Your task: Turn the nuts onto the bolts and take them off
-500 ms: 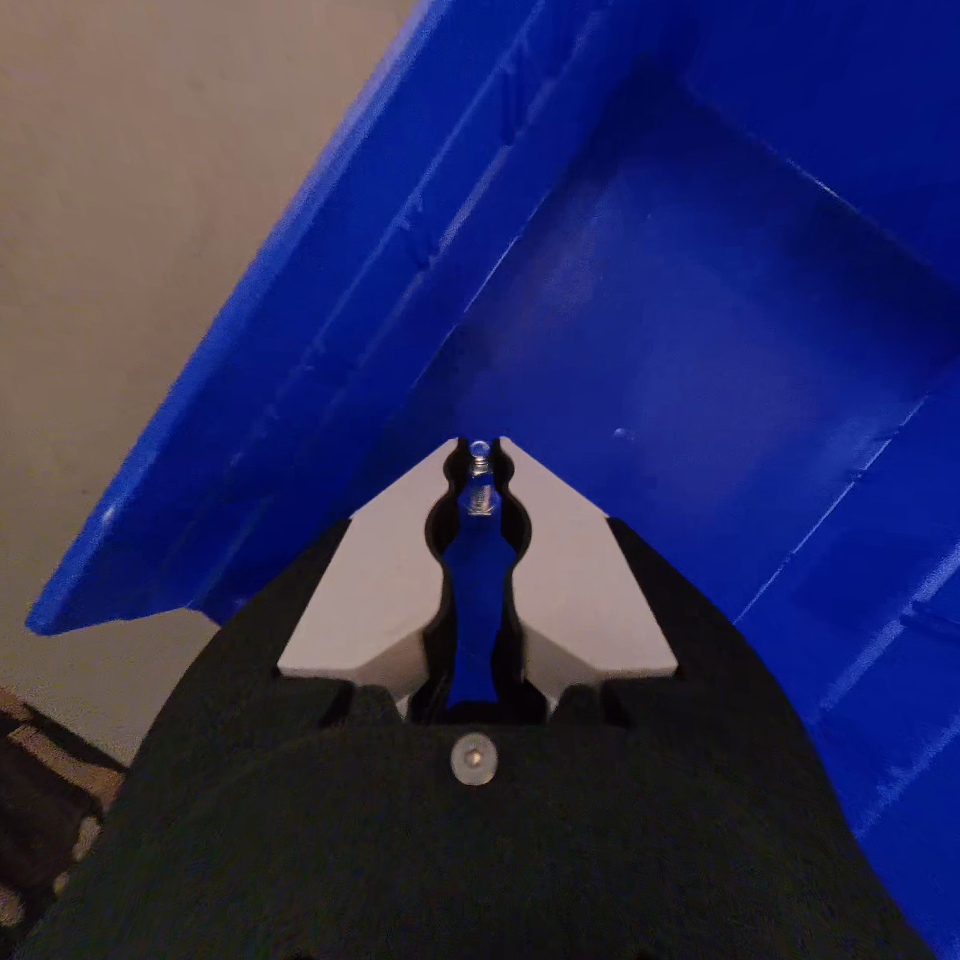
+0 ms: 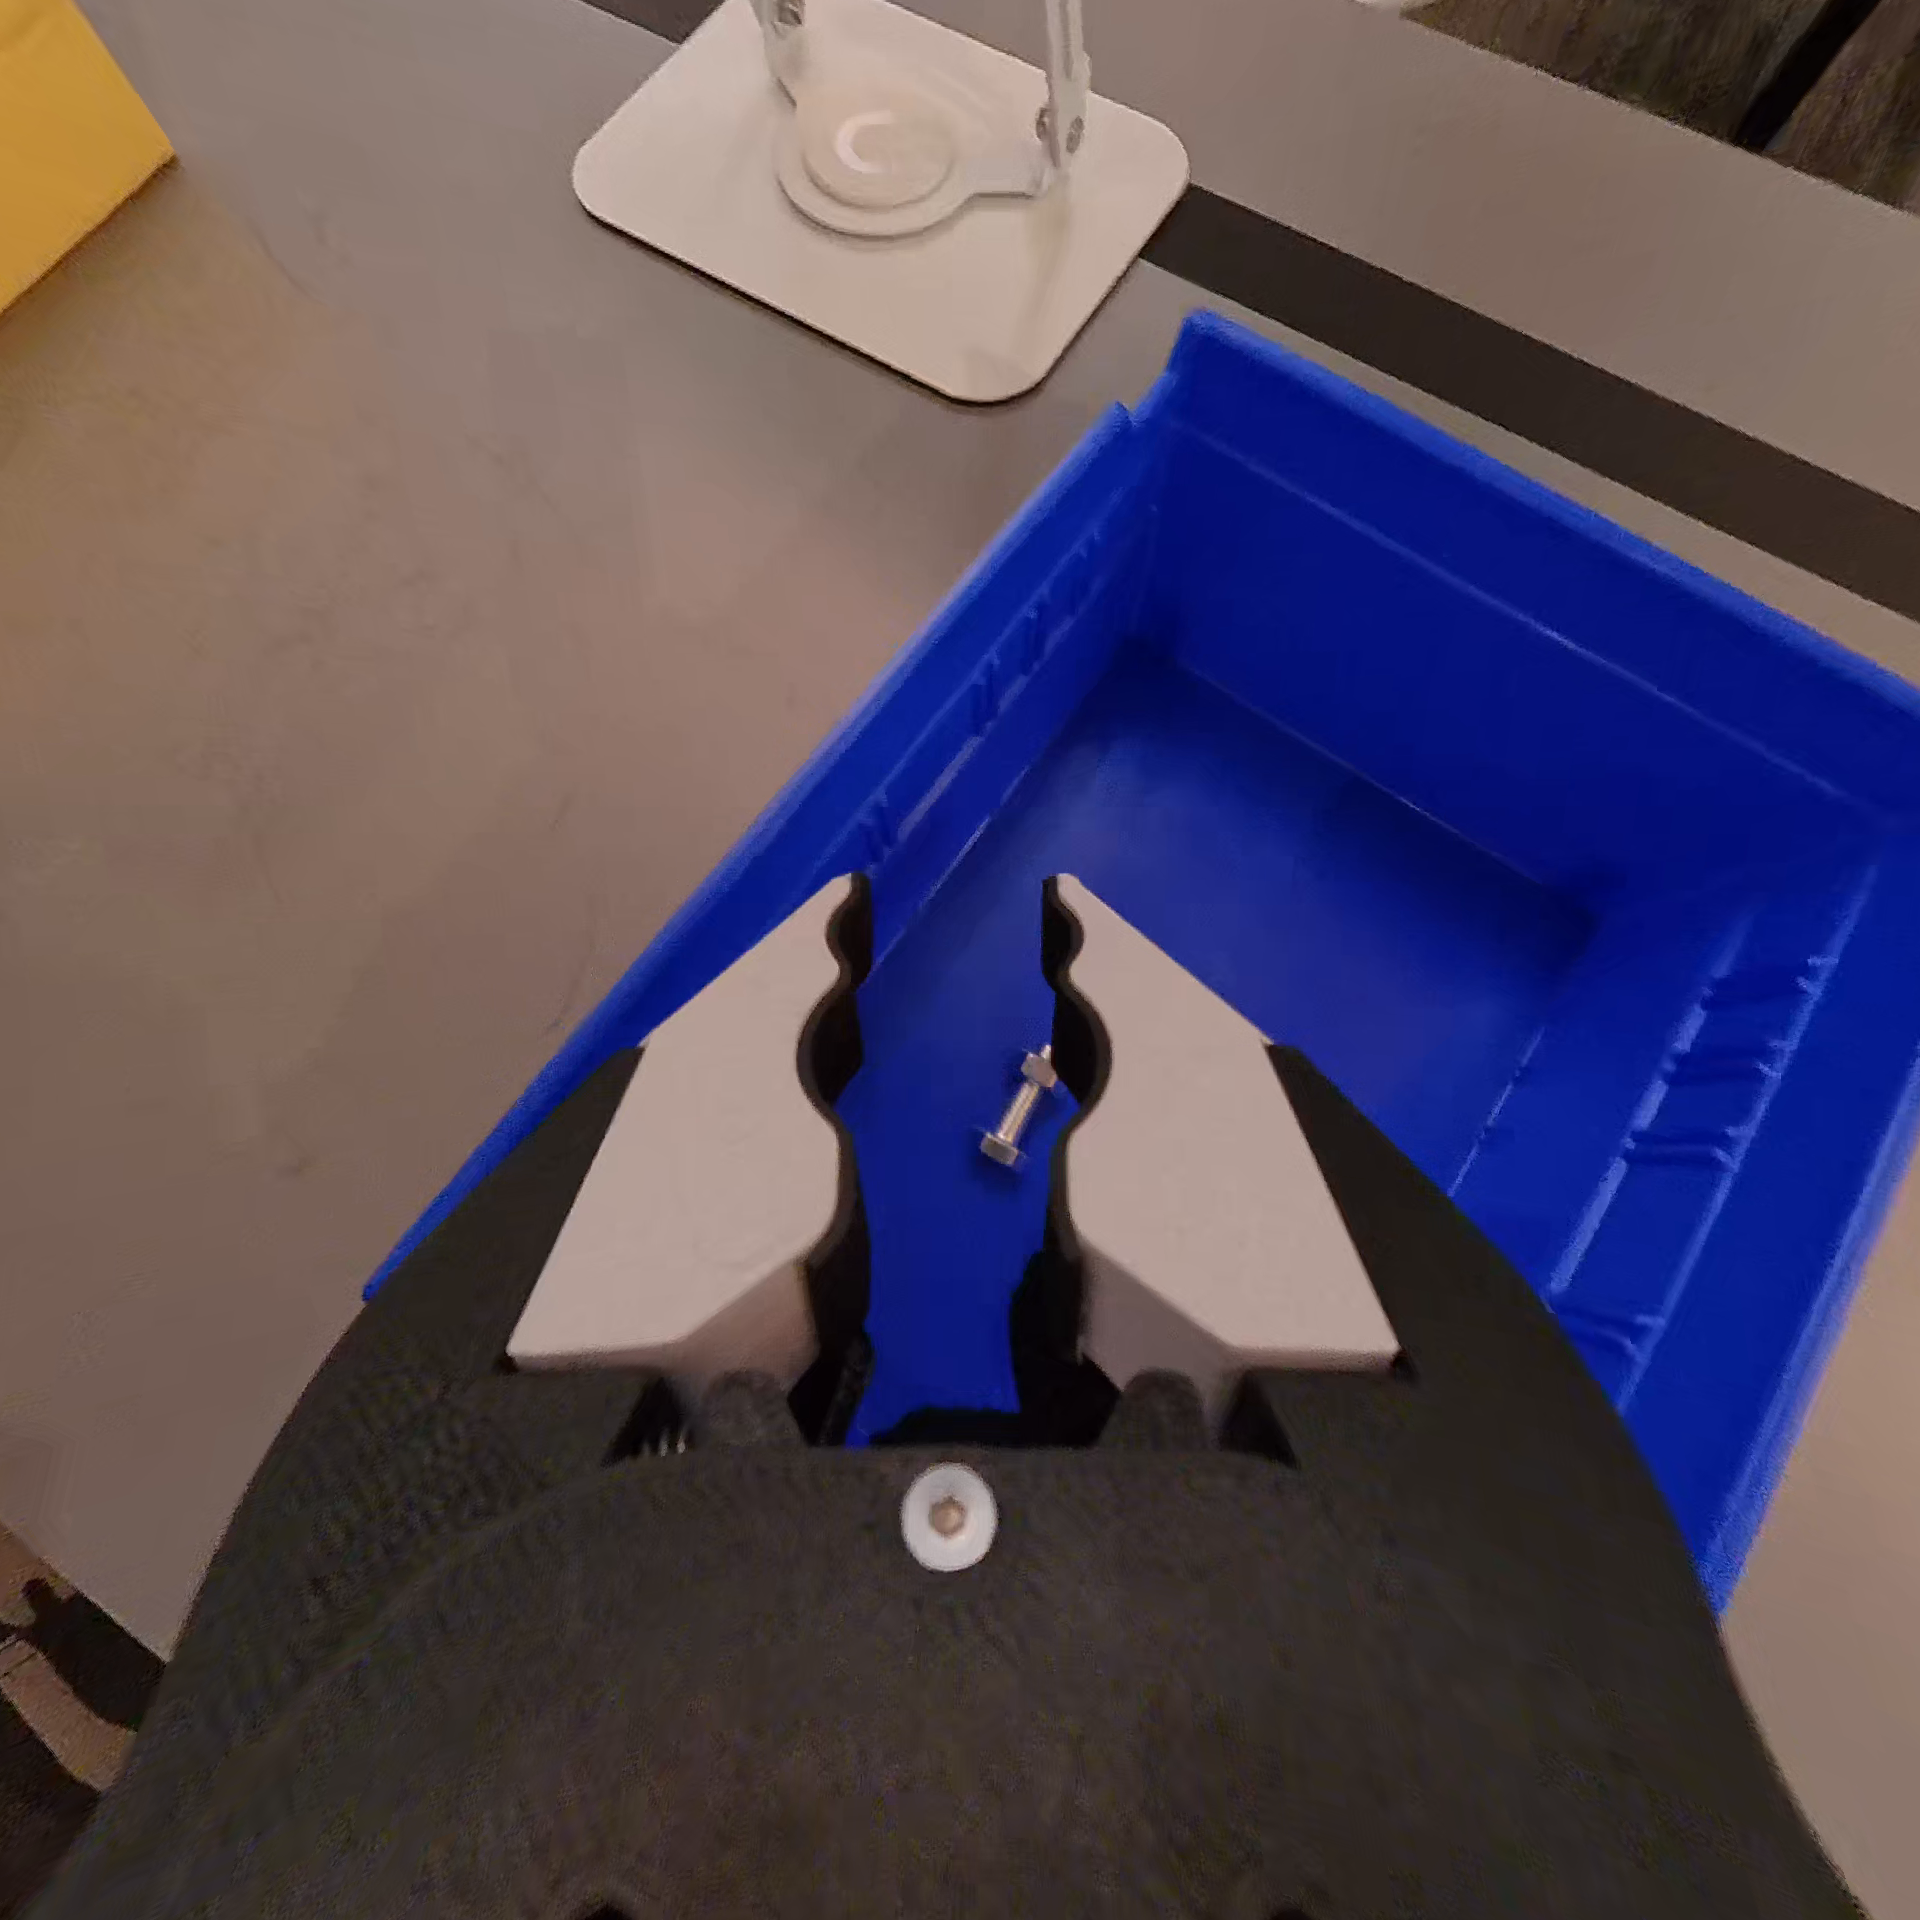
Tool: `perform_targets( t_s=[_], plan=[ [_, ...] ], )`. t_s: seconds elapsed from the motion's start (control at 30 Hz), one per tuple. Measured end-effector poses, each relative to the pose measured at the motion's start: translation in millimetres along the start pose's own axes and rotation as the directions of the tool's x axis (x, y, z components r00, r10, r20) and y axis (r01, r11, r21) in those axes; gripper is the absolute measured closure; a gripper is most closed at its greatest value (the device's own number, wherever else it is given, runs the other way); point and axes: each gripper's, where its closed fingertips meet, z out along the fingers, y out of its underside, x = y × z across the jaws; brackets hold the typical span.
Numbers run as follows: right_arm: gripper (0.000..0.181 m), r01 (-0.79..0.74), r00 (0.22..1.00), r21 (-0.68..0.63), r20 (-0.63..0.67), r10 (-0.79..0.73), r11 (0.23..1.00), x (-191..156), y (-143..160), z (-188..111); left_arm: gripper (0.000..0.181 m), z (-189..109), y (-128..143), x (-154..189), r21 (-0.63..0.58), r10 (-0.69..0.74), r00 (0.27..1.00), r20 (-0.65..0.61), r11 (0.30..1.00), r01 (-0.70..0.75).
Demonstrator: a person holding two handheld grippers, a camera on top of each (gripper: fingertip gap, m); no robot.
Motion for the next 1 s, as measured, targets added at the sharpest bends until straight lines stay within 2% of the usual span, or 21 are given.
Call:
perform_targets(
  t_s=[0.07,0.13,0.2,0.3,0.4,0.47,0.67,0.83,0.9,0.93,1.0],
  plan=[
    [0.152,0.024,1.000,0.019,0.009,-0.024,1.000,-6.4,-7.2,0.7,0.163,-16.9,21.9,-46.2,-0.098,-0.024,0.993,0.120,0.995,0.036],
    [0.154,0.045,0.999,0.048,0.013,-0.045,0.998,-11.9,-17.9,0.7,0.157,-32.8,54.0,-86.3,-0.219,-0.085,0.972,0.217,0.967,0.134],
    [0.156,0.060,0.998,0.073,0.025,-0.062,0.996,-18.1,-29.1,1.2,0.154,-44.8,83.5,-114.0,-0.295,-0.135,0.952,0.276,0.930,0.218],
    [0.156,0.080,0.996,0.095,0.038,-0.084,0.992,-25.8,-42.6,2.7,0.154,-50.5,128.4,-134.5,-0.420,-0.164,0.939,0.301,0.862,0.285],
    [0.157,0.096,0.994,0.113,0.048,-0.101,0.989,-33.2,-52.7,6.1,0.154,-49.9,180.1,-144.0,-0.604,-0.166,0.932,0.321,0.722,0.337],
    [0.158,0.099,0.992,0.128,0.063,-0.107,0.987,-38.5,-59.7,8.5,0.152,-42.3,202.1,-147.8,-0.666,-0.195,0.931,0.309,0.654,0.359],
    [0.158,0.120,0.987,0.141,0.090,-0.133,0.983,-51.4,-71.2,15.1,0.153,-24.6,245.0,-170.8,-0.753,-0.313,0.883,0.351,0.466,0.465],
    [0.158,0.127,0.984,0.136,0.108,-0.142,0.983,-57.9,-69.9,19.6,0.158,-15.0,273.9,-168.0,-0.819,-0.402,0.849,0.344,0.313,0.480],
    [0.159,0.126,0.984,0.138,0.109,-0.141,0.982,-57.7,-69.6,19.4,0.159,-17.1,284.4,-162.6,-0.857,-0.396,0.854,0.338,0.246,0.453],
    [0.159,0.125,0.984,0.140,0.110,-0.141,0.982,-57.5,-69.8,19.1,0.161,-15.5,288.3,-158.9,-0.868,-0.402,0.853,0.333,0.223,0.443],
    [0.159,0.121,0.984,0.145,0.113,-0.138,0.982,-56.8,-70.4,18.4,0.169,-9.4,287.1,-163.1,-0.864,-0.384,0.861,0.333,0.242,0.442]
  ],
)
